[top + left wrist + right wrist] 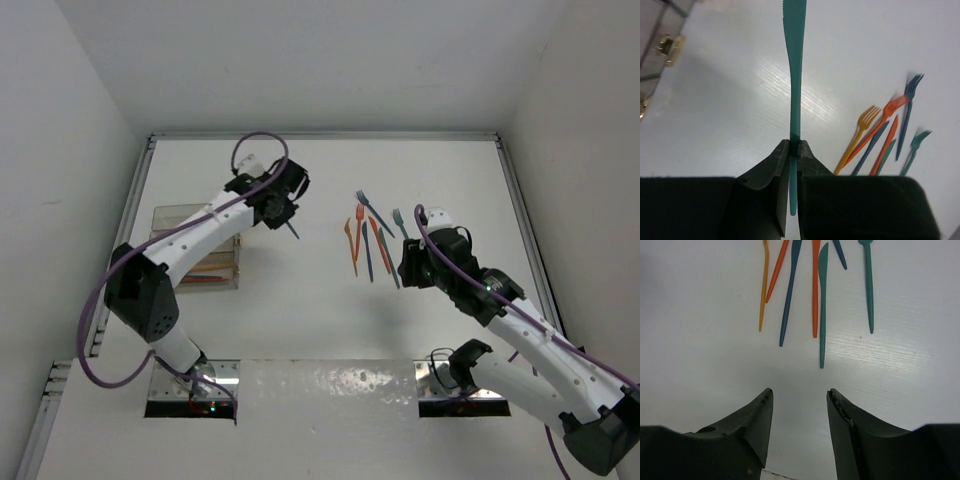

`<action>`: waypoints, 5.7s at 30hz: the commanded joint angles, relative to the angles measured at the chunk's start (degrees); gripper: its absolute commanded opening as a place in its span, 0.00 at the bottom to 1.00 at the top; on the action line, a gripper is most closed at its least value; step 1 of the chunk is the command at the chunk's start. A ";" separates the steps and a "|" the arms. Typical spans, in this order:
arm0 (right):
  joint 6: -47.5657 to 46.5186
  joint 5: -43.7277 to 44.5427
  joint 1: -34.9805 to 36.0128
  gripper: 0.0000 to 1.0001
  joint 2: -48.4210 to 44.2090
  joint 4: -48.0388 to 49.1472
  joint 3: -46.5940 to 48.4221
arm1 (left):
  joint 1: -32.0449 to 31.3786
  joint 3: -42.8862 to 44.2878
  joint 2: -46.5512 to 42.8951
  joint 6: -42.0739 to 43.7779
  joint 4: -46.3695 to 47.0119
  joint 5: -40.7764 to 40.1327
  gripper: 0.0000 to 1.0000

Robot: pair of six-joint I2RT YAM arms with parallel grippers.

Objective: Sort the eating utensils into containers

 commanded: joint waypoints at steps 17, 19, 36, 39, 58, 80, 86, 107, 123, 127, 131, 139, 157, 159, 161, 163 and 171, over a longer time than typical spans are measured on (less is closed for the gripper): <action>-1.23 -1.52 -0.21 0.47 3.13 3.17 2.83 | 28.95 -14.30 -12.93 -23.72 -8.20 -0.59 0.00; -1.41 -1.26 -0.21 0.47 3.22 3.18 2.92 | 31.57 -15.44 -12.41 -23.99 -7.94 0.90 0.00; -1.41 0.58 -0.21 0.49 4.27 3.35 2.21 | 38.62 -16.14 -5.03 -23.81 -1.61 5.64 0.00; -1.32 0.58 -0.21 0.50 4.63 3.44 2.30 | 38.62 -17.46 -4.06 -23.29 0.93 7.67 0.00; 0.44 0.15 -0.21 0.51 9.36 7.56 1.69 | 38.54 -19.66 -8.61 -16.97 6.74 12.67 0.65; 1.66 -7.06 -1.88 0.38 34.94 17.59 5.02 | 22.28 -22.56 -22.60 26.80 20.09 24.63 0.82; 3.69 -6.89 -1.88 0.38 43.64 17.85 9.24 | 20.35 -22.91 -22.86 29.89 19.57 27.36 0.84; 2.20 -1.35 -1.88 0.00 48.32 19.07 11.45 | 15.78 -24.76 -21.20 33.06 27.21 39.38 0.84; -3.25 -14.43 -1.62 0.00 24.32 18.47 10.12 | -0.66 -16.51 -6.62 23.48 44.70 46.08 0.78; -3.52 -16.46 -1.44 0.00 22.38 17.33 10.30 | -2.42 -15.00 -3.79 21.02 47.69 45.82 0.74; -2.82 -17.96 -1.35 0.00 20.45 17.33 9.51 | -3.47 -13.60 -1.95 18.91 50.33 43.80 0.69; -2.64 -19.01 -1.35 0.00 18.78 16.71 8.54 | -4.35 -13.60 -0.81 15.30 53.23 40.28 0.49; -3.08 -12.78 -1.35 0.57 17.55 12.23 9.16 | 2.21 -18.16 -7.12 6.26 41.73 26.41 0.00; -3.17 -11.20 -1.26 0.62 17.28 11.62 8.89 | 5.65 -19.83 -10.19 4.41 37.88 24.38 0.00; -3.16 -9.79 -1.35 0.65 16.76 11.35 8.28 | 11.18 -22.89 -13.87 0.91 34.28 21.67 0.00; -3.08 -9.00 -1.35 0.66 16.32 11.09 7.67 | 18.20 -25.53 -17.83 -1.56 30.76 18.59 0.00; -2.55 -8.21 -1.35 0.68 15.96 10.82 6.79 | 35.17 -29.85 -23.56 -6.14 20.29 14.88 0.00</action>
